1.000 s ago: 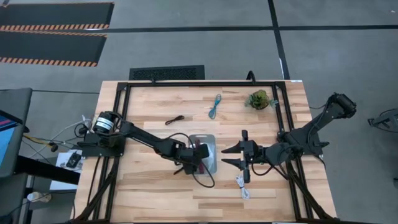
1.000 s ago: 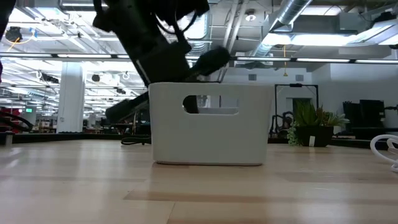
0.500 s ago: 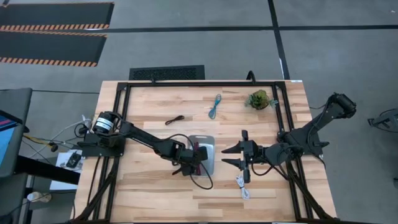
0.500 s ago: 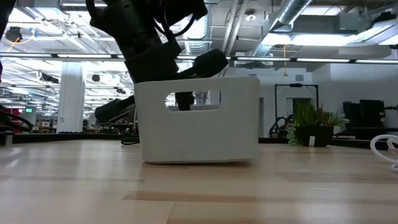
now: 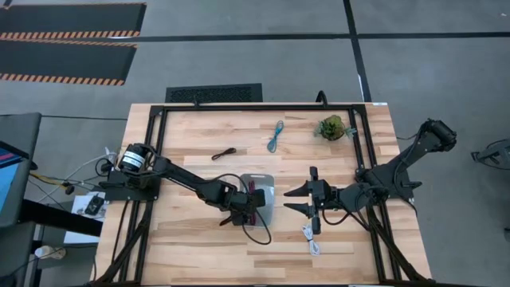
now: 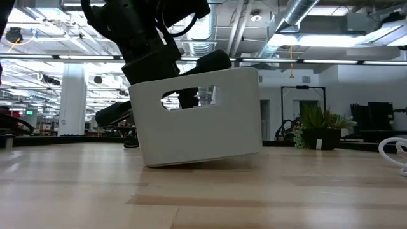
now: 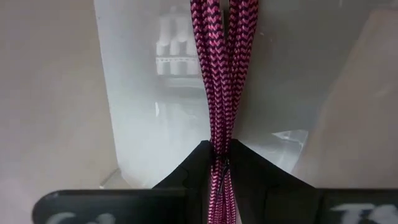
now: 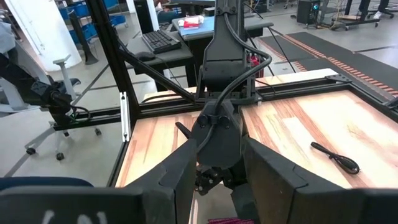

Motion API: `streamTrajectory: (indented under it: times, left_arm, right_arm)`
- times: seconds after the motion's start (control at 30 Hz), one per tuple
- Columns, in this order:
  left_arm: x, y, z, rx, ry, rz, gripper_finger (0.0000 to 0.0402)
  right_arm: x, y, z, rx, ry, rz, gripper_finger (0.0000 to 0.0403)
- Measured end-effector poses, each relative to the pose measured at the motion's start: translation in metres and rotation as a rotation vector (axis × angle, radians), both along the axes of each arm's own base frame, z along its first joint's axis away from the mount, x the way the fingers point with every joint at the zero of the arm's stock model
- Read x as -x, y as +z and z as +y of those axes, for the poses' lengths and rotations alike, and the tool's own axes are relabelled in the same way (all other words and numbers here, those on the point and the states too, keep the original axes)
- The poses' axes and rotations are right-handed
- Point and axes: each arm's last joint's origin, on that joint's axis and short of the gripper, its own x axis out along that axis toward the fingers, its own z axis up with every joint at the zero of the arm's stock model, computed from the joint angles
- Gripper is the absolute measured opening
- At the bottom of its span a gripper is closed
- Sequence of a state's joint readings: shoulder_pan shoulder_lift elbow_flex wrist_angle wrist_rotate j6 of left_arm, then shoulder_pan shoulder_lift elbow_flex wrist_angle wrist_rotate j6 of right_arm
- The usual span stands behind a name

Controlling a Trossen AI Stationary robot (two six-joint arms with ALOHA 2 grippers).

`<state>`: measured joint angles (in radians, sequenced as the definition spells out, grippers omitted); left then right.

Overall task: Pick and place USB-C Cables
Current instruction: Put the pink charger cable into the gray bin, then put the white charger cable into the gray bin

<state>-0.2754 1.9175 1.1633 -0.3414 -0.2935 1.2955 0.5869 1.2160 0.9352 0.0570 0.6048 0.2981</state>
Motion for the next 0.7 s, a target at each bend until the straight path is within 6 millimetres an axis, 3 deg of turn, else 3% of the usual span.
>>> streamTrajectory:
  times: [0.43, 0.7]
  left_arm:
    - [-0.010, 0.013, -0.005, 0.036, 0.040, -0.068, 0.0047]
    - [-0.019, 0.032, -0.008, 0.068, 0.080, -0.096, 0.0105]
  right_arm:
    - [0.000, 0.000, 0.000, -0.016, -0.001, -0.001, 0.0171]
    - [0.000, 0.000, 0.001, -0.017, 0.002, 0.000, 0.0184]
